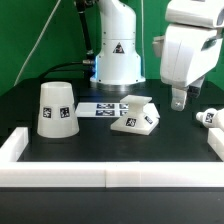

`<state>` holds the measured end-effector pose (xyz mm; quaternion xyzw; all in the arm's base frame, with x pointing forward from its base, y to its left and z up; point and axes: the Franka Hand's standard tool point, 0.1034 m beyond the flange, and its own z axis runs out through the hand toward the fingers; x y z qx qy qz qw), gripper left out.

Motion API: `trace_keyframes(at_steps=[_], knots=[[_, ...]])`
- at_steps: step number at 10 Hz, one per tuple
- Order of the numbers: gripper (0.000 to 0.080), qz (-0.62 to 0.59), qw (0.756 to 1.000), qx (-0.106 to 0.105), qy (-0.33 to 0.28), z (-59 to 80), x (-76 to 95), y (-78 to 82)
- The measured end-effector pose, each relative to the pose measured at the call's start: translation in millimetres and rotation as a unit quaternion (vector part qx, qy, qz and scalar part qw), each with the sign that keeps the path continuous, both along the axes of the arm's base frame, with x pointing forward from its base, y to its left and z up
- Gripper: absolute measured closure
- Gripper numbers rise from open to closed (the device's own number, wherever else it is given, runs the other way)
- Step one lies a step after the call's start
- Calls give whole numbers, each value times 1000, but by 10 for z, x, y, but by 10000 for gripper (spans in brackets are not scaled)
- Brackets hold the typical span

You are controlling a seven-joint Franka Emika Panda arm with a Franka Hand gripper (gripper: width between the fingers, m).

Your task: Assemble lamp

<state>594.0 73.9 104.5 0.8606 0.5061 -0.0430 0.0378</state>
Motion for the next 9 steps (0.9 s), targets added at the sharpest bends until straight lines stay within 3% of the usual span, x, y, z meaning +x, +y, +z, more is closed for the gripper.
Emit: trace_keyframes(at_steps=[7,8,9], knots=[[100,0,1000,1,-1,-5,-7,-2],[100,23,999,11,-25,5,-60,-34],[100,51,998,21,-44,9,-231,-165]])
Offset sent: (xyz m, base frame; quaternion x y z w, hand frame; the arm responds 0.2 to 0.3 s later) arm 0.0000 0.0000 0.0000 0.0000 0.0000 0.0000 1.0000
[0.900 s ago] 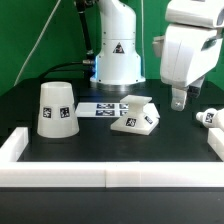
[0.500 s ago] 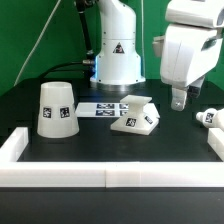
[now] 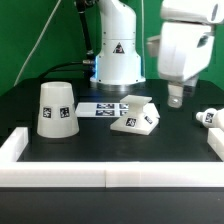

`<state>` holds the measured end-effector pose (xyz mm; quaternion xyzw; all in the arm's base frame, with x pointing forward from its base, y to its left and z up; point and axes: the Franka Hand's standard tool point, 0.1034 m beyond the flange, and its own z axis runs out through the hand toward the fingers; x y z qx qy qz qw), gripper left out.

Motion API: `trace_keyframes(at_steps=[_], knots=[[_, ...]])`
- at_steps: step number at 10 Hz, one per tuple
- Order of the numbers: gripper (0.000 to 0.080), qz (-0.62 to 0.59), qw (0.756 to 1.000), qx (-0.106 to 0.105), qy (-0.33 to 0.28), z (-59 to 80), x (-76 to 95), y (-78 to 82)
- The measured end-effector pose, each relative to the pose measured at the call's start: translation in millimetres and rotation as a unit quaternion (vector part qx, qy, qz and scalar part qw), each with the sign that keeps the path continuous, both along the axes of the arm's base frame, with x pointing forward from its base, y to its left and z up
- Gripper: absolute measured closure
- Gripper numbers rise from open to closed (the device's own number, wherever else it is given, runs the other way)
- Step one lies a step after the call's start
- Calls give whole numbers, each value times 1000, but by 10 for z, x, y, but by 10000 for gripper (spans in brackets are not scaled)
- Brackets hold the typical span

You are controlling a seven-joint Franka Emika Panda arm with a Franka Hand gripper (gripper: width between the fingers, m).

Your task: Assemble lamp

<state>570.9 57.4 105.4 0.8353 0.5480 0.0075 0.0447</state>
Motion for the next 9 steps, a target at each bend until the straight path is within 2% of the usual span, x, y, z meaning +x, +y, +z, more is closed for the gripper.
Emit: trace_keyframes(at_steps=[1,3,8,9], knots=[[100,16,1000,6,-11,-22,-173,-145],[100,20,1000,8,-8,-77,-385,-313],[100,16,1000,9,-9,-81,-418,-325],[100,15,1000,12,-16,-77,-571,-324]])
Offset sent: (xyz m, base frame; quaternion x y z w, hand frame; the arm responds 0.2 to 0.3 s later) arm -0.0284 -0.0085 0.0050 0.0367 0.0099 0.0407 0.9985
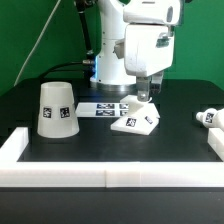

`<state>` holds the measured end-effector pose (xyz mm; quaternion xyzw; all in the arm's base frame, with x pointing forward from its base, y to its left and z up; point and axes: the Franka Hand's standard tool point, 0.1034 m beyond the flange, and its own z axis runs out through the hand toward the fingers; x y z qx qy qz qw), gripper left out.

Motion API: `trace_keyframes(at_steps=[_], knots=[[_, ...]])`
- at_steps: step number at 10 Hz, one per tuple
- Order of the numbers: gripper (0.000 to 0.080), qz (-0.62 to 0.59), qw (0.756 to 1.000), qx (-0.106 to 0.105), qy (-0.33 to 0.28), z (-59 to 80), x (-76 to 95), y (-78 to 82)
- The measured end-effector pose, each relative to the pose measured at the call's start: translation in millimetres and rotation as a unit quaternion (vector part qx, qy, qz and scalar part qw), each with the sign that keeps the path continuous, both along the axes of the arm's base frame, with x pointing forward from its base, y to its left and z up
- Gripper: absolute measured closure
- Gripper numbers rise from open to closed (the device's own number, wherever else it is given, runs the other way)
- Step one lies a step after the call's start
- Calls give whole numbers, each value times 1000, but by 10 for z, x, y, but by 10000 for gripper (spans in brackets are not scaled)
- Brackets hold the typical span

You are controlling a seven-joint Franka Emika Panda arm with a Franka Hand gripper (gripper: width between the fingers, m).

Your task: Assemble lamp

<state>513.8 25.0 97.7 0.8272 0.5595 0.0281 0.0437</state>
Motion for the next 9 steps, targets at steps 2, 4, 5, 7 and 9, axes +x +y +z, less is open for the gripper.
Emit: trace_keyframes(at_steps=[2,4,5,7,9], knots=[[100,6,1000,-1,6,18,-361,-45],[100,6,1000,-2,14,-17,-573,-102],[100,7,1000,-2,13,-14,-543,-96],[100,7,1000,-2,13,-21,-542,-96],[100,6,1000,-2,13,-28,-555,-98]])
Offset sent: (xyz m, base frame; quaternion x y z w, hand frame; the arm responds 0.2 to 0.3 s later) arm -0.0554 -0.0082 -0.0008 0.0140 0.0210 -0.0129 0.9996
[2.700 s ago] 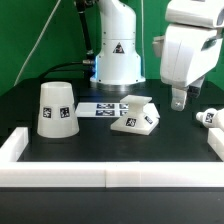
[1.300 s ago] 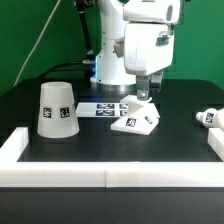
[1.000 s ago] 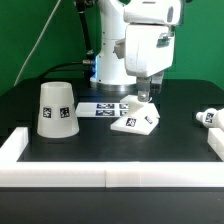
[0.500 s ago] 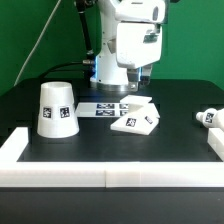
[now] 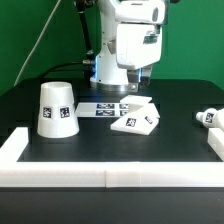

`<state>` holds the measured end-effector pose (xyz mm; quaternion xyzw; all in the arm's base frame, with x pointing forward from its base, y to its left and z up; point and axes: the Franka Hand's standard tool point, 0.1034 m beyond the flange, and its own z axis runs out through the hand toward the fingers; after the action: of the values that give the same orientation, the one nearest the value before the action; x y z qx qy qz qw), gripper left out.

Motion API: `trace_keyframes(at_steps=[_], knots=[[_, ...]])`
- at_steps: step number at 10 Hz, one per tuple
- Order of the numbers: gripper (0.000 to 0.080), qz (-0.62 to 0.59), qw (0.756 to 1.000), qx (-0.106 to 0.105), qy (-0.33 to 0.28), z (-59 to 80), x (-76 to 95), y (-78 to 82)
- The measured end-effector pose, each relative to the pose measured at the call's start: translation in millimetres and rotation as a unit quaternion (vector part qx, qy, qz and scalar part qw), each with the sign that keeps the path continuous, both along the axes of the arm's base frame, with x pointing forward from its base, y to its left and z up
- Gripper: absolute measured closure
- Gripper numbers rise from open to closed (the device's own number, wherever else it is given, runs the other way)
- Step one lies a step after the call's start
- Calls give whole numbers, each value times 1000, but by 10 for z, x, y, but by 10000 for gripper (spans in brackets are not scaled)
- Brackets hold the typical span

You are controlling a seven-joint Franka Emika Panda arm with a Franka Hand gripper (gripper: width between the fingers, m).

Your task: Assemble lamp

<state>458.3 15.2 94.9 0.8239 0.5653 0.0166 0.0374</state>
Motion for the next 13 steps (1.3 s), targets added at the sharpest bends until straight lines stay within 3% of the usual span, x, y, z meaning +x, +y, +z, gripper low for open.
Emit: trace_keyframes(at_steps=[2,5,13], knots=[[100,-1,1000,1,12,-101,-244,-32],[100,0,1000,5,20,-203,-466,-15],[100,2,1000,16,22,-446,-553,27]])
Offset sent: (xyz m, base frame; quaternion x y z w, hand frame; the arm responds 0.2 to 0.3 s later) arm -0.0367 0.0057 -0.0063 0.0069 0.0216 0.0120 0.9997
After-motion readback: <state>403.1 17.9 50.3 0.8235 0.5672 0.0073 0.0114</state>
